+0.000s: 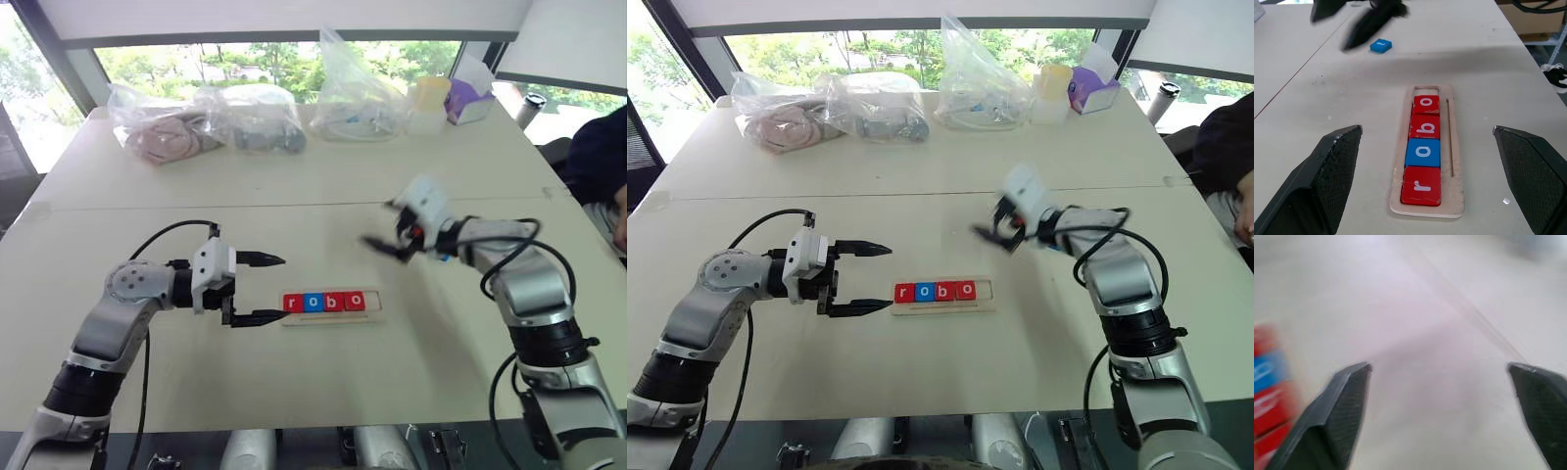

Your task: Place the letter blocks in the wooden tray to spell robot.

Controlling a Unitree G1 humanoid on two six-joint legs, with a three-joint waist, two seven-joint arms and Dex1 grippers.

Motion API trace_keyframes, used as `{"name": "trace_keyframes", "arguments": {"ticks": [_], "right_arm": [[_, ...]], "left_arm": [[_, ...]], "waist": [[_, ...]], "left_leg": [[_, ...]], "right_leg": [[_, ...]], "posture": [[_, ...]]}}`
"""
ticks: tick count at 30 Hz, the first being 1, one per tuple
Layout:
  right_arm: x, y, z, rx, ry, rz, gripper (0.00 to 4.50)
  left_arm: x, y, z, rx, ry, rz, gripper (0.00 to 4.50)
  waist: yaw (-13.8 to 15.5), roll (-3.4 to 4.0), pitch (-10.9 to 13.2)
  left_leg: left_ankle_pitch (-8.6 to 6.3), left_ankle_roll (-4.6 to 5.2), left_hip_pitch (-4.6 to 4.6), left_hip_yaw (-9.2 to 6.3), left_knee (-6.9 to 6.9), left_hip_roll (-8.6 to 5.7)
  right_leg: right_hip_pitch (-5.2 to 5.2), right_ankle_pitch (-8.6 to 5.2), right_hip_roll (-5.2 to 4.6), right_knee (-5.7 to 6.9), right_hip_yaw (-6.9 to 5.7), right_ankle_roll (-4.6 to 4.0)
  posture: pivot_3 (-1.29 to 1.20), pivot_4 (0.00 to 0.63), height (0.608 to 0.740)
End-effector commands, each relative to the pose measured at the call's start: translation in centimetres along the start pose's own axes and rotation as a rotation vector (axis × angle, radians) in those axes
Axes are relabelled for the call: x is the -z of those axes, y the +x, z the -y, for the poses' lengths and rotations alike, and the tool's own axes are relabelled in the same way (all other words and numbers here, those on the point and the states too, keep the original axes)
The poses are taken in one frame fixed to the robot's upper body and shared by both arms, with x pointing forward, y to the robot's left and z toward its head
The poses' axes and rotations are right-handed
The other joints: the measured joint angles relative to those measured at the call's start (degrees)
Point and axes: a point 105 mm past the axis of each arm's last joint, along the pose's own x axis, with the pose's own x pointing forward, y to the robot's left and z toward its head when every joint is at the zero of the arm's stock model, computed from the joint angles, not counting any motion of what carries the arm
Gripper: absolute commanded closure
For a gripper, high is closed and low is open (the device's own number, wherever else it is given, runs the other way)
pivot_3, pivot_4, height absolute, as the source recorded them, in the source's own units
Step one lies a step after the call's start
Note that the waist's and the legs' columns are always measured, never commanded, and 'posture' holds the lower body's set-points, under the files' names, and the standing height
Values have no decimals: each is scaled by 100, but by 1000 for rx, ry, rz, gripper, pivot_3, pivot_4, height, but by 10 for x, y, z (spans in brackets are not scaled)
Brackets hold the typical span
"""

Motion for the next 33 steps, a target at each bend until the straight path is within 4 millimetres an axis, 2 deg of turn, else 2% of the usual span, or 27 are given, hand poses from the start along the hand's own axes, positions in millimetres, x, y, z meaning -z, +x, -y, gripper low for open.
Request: {"name": "trace_keyframes", "arguments": {"ticks": [1,5,9,16,24,27,31,32,33], "right_arm": [[12,-16,22,245,97,-56,24],[33,-25,30,429,190,-108,24],[50,-25,21,481,293,-159,24],[66,-17,0,457,436,-208,24],[73,-9,-4,475,570,-225,24],[73,-7,-5,465,568,-229,861],[70,-7,-6,457,549,-231,2959],[69,-8,-7,447,525,-236,3349],[69,-11,-8,442,504,-244,3344]], "left_arm": [[-8,0,0,6,32,22,0],[-8,2,1,15,35,26,0],[-8,3,1,18,39,28,0],[-8,3,0,13,43,28,0],[-9,4,-3,-1,46,32,0],[-9,4,-4,-9,46,32,0],[-9,5,-5,-13,46,33,0],[-9,5,-5,-14,46,33,0],[-9,5,-5,-15,46,34,0]], "waist": [[-21,0,0],[-77,2,-1],[-77,2,-1],[-73,3,-1],[-76,4,-2],[-76,3,-2],[-103,3,-2],[-110,3,-2],[-126,4,-2]], "left_leg": [[0,0,-1,1,-1,0],[0,1,6,15,-6,1],[0,1,14,21,-6,2],[0,1,12,26,-7,2],[0,1,13,26,-7,2],[0,1,13,26,-8,2],[0,1,14,26,-10,2],[0,1,14,26,-10,2],[0,1,14,26,-11,3]], "right_leg": [[-1,0,0,-1,1,0],[-9,0,7,8,22,0],[-10,0,13,16,34,0],[-11,-1,12,14,35,2],[-11,-1,13,14,36,2],[-11,-1,13,14,36,2],[-11,-1,13,14,37,2],[-11,-1,14,14,37,2],[-11,-1,14,14,37,2]], "posture": [[0,150,740],[0,150,740],[0,150,740],[0,150,740],[0,150,740],[0,150,740],[0,150,740],[0,150,740],[0,150,740]]}}
